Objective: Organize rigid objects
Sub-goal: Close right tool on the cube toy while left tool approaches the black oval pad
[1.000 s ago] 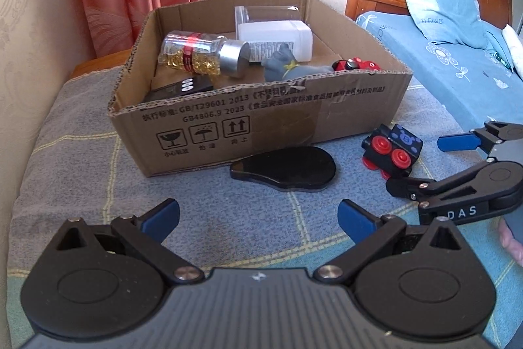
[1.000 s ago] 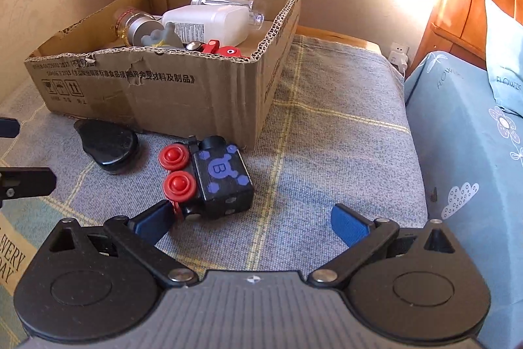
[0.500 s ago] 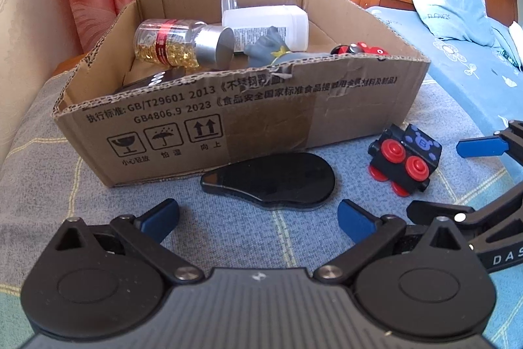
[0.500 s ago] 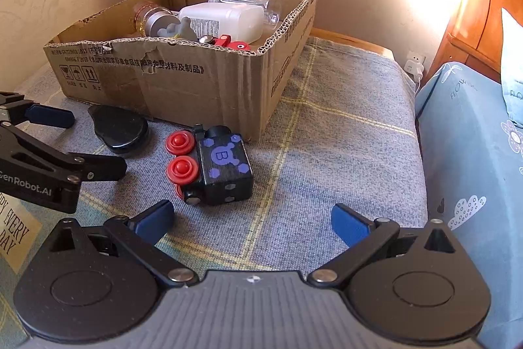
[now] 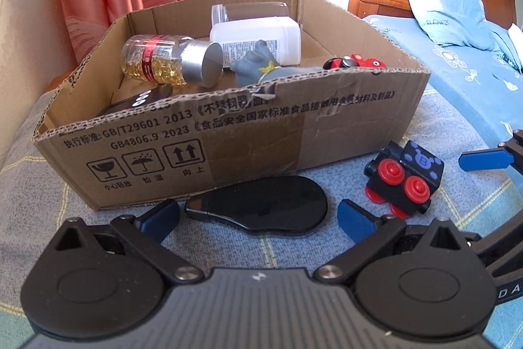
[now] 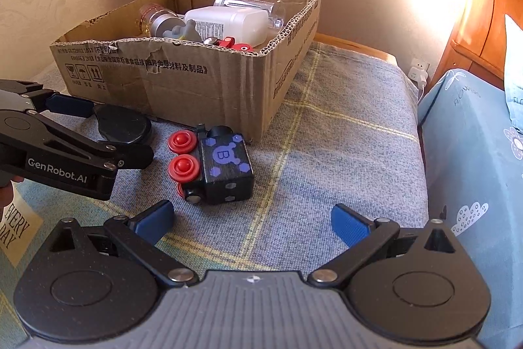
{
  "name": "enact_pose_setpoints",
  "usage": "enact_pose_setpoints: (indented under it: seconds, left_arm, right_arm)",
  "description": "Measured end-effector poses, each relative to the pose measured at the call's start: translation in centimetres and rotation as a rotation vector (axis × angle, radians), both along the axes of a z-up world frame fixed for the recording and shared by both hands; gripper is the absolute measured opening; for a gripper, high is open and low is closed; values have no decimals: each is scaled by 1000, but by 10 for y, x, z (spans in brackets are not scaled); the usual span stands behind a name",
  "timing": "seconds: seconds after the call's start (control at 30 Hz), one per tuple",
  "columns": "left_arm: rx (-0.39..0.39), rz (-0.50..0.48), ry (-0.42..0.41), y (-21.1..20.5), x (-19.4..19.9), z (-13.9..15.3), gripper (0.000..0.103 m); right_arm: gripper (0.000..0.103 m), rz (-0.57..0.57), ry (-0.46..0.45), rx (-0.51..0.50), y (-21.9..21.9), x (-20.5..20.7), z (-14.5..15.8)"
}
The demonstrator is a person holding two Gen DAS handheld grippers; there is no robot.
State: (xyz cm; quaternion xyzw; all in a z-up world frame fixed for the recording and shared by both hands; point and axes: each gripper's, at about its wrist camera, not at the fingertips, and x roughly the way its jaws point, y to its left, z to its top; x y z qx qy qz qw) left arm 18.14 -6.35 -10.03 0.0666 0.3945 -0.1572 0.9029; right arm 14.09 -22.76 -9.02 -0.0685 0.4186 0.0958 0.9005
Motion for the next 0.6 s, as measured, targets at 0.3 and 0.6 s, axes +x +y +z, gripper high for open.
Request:
enact_pose_setpoints:
  seconds: [0.3,0.6]
  left_arm:
    - [-2,54,19,-7,0,5,92]
    - [3,62,33,8,-2,6,90]
  right_arm:
    - [103,-4,-10,2,1,-1,0]
    - [103,46,-11,2,8,8,0]
